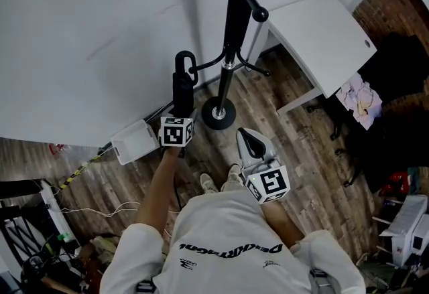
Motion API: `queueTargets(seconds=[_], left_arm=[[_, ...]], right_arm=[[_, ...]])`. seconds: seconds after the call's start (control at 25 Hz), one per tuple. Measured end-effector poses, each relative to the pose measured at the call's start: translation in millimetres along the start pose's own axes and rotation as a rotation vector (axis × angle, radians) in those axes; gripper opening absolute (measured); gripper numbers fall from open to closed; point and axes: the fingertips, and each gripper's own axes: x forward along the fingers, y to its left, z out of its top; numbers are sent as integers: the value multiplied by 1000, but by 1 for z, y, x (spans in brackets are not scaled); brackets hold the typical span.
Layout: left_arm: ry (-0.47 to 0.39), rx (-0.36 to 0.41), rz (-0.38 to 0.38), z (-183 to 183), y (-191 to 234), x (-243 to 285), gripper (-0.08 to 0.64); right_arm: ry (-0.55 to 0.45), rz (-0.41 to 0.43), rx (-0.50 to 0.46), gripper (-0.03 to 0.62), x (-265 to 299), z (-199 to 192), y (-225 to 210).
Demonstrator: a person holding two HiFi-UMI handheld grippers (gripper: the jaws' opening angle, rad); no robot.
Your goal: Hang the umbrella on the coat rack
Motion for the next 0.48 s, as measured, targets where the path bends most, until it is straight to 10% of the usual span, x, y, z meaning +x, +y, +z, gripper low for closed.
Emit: queueTargets(seconds=[0.48], left_arm=[[44, -13, -96, 1, 3, 30, 250]], right_arm=[[26, -4, 5, -3, 10, -9, -8]])
